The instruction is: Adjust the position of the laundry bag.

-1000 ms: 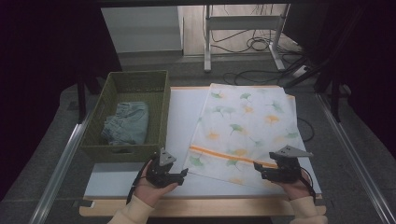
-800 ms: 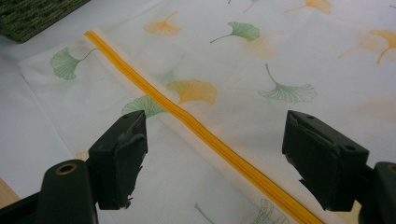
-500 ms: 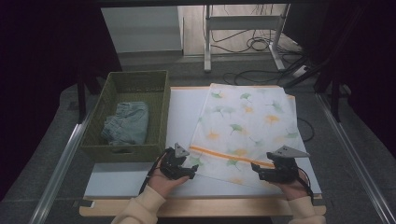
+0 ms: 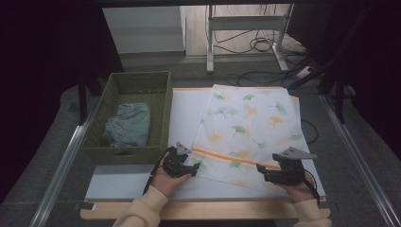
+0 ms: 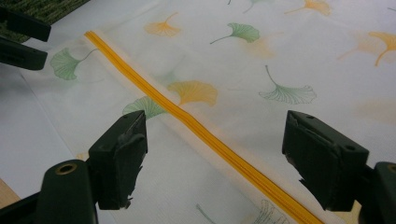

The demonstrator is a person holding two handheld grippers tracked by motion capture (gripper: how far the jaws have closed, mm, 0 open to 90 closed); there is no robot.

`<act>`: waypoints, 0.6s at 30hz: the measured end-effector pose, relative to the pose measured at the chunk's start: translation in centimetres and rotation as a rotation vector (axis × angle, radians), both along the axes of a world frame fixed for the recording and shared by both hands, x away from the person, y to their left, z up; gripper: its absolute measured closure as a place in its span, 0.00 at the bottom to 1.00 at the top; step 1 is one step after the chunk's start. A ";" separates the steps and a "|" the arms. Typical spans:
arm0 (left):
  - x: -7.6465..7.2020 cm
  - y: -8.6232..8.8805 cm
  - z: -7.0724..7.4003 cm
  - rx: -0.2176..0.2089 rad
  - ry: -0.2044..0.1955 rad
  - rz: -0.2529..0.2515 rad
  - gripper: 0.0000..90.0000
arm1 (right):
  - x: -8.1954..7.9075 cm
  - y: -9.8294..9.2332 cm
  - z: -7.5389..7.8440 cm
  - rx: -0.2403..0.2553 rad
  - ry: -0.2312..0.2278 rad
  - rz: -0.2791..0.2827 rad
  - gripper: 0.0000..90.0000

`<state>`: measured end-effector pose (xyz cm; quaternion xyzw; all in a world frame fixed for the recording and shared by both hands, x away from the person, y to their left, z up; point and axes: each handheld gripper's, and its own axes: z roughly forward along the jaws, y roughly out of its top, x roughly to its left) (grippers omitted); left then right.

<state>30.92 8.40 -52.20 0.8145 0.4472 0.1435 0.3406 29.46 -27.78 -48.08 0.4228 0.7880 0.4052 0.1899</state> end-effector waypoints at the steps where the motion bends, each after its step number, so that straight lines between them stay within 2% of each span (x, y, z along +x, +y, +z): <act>1: 0.0 -0.1 -0.1 0.001 0.004 0.004 0.38 | 0.0 0.0 0.0 0.001 0.000 -0.001 0.25; 6: 0.2 -0.2 -0.6 0.004 0.021 0.015 0.41 | 0.1 0.1 -0.1 -0.008 0.008 -0.005 0.25; 10: 0.4 -0.2 -0.9 0.008 0.046 0.005 0.49 | 0.1 0.0 -0.1 -0.010 0.011 -0.012 0.25; 18: 0.4 -0.1 -1.0 0.012 0.028 0.028 0.62 | 0.0 0.1 0.0 -0.011 0.006 -0.022 0.25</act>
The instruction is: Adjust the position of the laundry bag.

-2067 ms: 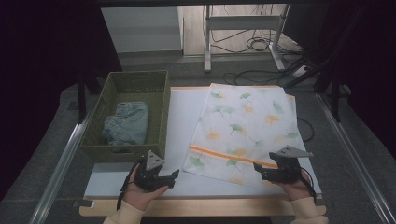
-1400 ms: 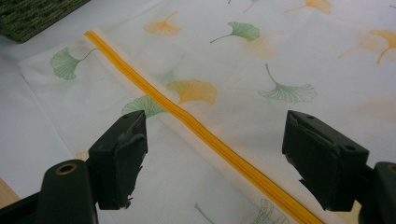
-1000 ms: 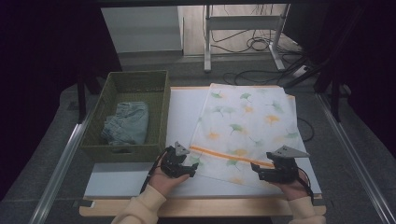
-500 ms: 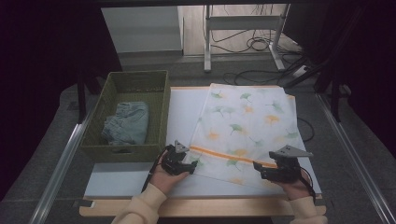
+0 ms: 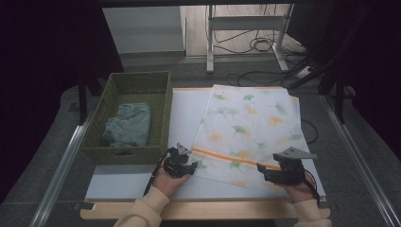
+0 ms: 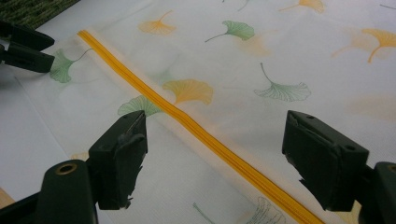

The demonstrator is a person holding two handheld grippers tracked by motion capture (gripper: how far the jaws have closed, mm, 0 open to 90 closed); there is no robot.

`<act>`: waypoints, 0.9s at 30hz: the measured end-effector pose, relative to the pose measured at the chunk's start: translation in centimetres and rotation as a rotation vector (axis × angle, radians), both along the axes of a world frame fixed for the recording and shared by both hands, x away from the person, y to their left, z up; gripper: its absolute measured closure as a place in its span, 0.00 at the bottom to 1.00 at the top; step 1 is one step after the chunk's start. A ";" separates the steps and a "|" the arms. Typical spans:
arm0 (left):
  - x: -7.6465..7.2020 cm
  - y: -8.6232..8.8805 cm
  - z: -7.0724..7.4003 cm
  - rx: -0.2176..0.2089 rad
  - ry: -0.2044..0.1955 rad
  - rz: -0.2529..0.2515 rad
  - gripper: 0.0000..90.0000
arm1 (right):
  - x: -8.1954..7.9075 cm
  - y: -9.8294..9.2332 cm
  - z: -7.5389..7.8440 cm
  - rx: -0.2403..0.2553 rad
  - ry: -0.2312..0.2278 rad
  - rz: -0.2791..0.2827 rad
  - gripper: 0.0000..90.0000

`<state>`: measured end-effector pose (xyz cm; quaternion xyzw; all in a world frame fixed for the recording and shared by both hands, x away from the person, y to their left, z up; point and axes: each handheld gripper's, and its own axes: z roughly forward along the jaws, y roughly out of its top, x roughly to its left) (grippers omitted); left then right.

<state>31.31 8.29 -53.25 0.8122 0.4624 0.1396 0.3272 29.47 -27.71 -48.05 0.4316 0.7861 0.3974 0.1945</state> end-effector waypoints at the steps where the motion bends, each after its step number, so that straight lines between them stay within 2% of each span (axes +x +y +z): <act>1: 0.0 0.0 0.0 0.001 -0.002 0.002 0.63 | 0.0 0.0 0.0 0.000 0.001 0.000 0.25; 4: 0.0 0.0 0.0 0.002 -0.001 0.002 0.67 | 0.0 0.1 -0.1 -0.003 0.003 -0.006 0.25; 7: -0.1 -0.1 0.1 0.004 0.006 -0.006 0.77 | 0.0 0.1 -0.1 -0.003 0.003 -0.009 0.25; 11: -0.2 -0.2 0.1 -0.010 0.011 -0.018 0.91 | 0.1 -0.1 -0.1 -0.003 0.003 -0.013 0.25; 14: -0.1 -0.1 0.1 -0.031 0.027 -0.016 0.96 | 0.1 -0.1 -0.1 -0.002 0.004 -0.016 0.25; 27: -0.4 0.0 0.4 -0.038 0.016 -0.016 0.99 | 0.1 -0.4 -0.1 -0.004 0.004 -0.032 0.25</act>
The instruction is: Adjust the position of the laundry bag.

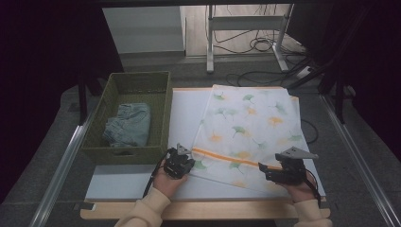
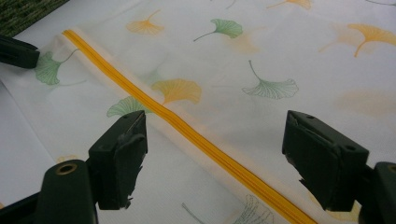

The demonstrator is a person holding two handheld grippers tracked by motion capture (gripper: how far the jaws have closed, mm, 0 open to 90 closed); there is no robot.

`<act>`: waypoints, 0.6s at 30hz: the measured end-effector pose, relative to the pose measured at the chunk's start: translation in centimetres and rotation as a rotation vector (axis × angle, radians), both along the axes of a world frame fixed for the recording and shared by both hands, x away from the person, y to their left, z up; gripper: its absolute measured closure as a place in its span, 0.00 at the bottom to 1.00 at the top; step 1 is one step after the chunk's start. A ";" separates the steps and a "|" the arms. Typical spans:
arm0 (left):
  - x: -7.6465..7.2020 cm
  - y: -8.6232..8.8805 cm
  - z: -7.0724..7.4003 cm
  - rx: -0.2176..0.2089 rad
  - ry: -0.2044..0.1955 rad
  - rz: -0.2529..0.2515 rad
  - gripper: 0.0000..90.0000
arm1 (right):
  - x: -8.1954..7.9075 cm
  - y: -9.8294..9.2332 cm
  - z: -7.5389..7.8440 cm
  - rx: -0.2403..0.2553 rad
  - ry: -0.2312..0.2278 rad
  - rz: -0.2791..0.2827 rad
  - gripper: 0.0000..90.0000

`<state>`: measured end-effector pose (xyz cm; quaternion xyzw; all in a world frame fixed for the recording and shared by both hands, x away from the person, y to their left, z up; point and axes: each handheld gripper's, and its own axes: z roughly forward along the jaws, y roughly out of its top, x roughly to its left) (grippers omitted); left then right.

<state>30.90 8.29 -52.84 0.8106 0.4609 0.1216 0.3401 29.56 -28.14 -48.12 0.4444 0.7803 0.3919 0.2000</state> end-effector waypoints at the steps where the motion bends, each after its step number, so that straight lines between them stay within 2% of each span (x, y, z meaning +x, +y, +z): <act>1: -0.1 0.0 0.0 0.002 -0.006 0.000 0.99 | 0.0 0.0 0.0 0.001 0.000 -0.001 0.25; 4: -0.3 -0.1 0.2 0.017 -0.018 -0.007 0.99 | 0.0 -0.1 0.0 0.001 0.002 -0.005 0.25; 11: -0.5 0.2 0.4 0.006 -0.019 -0.004 0.99 | 0.0 -0.2 -0.1 0.002 0.007 -0.010 0.25; 15: -0.6 0.5 0.4 0.033 -0.036 0.000 0.99 | 0.0 -0.2 -0.1 0.001 0.010 -0.015 0.25; 18: -0.6 0.8 0.2 0.001 -0.013 0.016 0.99 | 0.0 -0.2 -0.1 0.000 0.010 -0.018 0.25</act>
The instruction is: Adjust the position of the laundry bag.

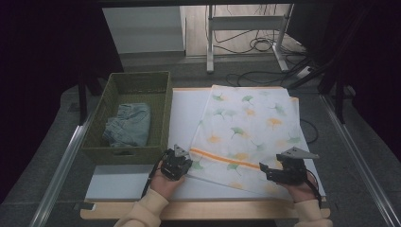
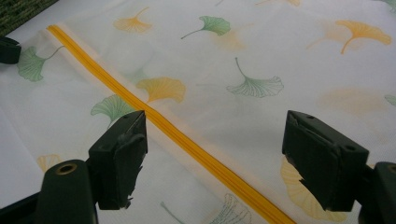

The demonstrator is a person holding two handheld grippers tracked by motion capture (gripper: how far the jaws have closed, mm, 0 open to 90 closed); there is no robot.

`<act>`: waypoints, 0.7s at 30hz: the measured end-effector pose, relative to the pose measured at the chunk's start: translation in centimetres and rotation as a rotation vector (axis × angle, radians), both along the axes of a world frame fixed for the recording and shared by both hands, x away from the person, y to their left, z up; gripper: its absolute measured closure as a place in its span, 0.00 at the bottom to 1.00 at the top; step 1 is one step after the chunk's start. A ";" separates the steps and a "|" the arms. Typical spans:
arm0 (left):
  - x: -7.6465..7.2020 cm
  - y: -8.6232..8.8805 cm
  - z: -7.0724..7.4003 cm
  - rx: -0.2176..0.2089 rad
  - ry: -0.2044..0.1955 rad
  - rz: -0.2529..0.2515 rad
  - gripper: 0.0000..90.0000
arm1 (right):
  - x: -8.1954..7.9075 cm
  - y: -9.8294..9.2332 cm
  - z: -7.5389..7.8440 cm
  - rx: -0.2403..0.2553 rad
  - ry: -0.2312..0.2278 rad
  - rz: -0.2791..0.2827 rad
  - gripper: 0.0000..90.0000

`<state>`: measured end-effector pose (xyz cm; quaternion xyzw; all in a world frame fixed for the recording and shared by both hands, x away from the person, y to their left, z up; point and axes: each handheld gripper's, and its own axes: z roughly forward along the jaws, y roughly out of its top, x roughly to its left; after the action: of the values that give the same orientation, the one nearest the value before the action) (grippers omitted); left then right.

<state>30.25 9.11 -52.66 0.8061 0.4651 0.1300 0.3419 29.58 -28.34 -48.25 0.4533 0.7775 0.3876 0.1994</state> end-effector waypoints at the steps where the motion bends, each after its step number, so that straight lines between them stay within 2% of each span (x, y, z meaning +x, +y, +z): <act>1: 0.0 0.2 -0.1 -0.004 0.010 0.001 0.99 | 0.0 0.0 0.0 0.001 0.001 0.000 0.25; 9: -0.8 1.0 -0.1 -0.006 0.001 0.023 0.99 | 0.0 0.1 -0.1 -0.004 0.004 -0.002 0.25; 17: -1.5 1.7 -0.2 -0.023 0.015 0.033 0.99 | 0.0 0.1 -0.1 -0.010 0.009 0.000 0.25; 21: -2.0 2.3 0.0 -0.020 -0.004 0.048 0.99 | 0.0 0.1 -0.2 -0.012 0.011 -0.003 0.25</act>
<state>28.28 11.38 -52.68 0.7910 0.4851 0.1348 0.3477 29.54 -28.27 -48.49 0.4553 0.7803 0.3801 0.1983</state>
